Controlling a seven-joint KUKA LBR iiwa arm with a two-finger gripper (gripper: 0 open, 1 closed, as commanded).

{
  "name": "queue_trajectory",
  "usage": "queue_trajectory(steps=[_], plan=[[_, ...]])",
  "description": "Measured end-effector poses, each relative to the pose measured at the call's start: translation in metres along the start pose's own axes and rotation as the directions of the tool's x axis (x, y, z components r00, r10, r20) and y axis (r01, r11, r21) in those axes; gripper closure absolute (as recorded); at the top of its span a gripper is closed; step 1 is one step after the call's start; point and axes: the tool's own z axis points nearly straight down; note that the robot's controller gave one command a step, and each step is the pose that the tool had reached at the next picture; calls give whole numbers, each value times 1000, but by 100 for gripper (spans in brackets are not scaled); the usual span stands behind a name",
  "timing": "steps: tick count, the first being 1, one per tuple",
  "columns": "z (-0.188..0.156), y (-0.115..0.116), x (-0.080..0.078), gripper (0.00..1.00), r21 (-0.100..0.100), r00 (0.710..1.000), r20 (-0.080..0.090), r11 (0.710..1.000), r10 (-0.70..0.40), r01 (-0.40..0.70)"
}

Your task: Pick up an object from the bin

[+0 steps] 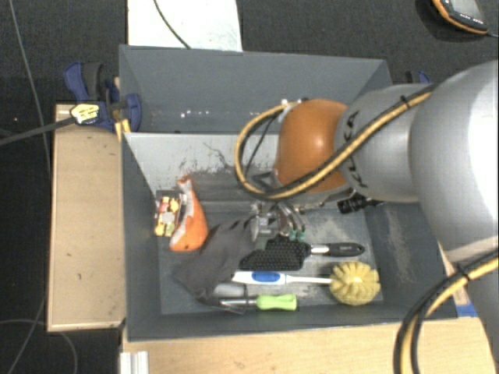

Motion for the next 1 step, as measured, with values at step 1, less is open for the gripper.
queue_trajectory(steps=[1], plan=[[0,0,0,100,0,1000,0,1000,0,0]])
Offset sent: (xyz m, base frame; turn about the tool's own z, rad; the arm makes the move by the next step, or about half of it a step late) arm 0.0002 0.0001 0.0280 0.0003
